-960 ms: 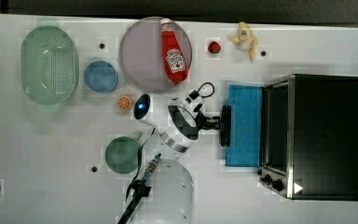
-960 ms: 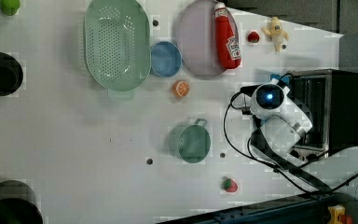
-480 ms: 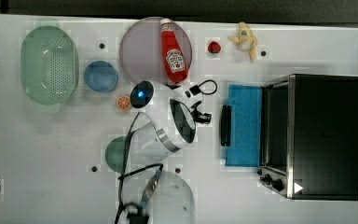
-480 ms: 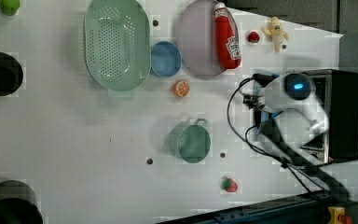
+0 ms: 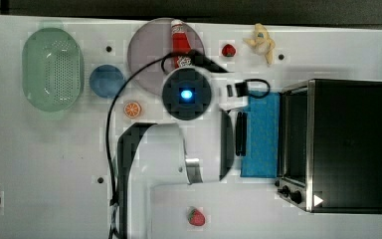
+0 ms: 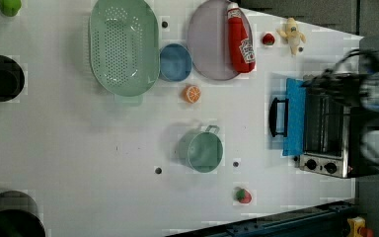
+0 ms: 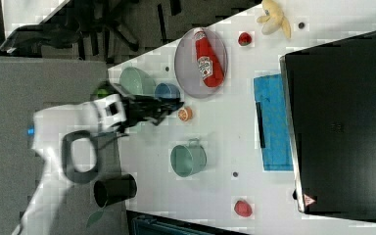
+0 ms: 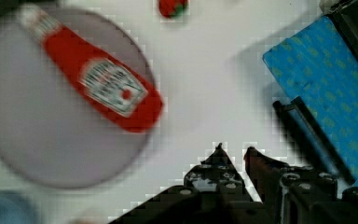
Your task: Flap open oven.
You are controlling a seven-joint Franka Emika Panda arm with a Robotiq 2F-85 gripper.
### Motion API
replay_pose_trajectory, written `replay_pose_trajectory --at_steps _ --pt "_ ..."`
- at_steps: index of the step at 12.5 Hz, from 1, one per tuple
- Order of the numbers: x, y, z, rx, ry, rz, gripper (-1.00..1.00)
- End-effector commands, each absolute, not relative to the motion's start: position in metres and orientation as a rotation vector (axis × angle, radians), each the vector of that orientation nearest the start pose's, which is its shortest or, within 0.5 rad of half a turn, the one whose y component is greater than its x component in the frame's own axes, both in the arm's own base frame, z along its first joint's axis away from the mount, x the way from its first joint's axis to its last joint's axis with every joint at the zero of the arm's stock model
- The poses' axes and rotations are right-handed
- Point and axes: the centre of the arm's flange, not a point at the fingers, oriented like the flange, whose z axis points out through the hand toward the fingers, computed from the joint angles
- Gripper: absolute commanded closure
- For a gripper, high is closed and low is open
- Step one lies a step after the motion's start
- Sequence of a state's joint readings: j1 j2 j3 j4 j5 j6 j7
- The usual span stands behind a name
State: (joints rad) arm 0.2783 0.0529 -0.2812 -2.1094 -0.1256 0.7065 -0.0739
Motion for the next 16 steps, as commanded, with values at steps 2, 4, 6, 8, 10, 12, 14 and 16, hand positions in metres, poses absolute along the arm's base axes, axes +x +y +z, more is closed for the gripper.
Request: replay_pose_trajectory --at_steps 2,4,6,8,10,12,14,16 --pt "0.539 -0.039 0.456 -2.911 1.22 -0.097 0.65" --pt "0.521 -0.04 0.5 -2.907 1.222 -0.028 0.65" --pt "0.505 -0.044 0.534 -2.896 1.253 0.037 0.65" --pt "0.493 -0.047 0.555 -2.85 1.36 0.078 0.65" --pt "0.49 -0.046 0.564 -2.841 1.356 0.053 0.65" --pt "0.49 -0.045 0.565 -2.842 1.353 0.05 0.65" --pt "0.489 -0.045 0.564 -2.843 1.354 0.055 0.65" --pt "0.489 -0.045 0.561 -2.846 1.355 0.063 0.65"
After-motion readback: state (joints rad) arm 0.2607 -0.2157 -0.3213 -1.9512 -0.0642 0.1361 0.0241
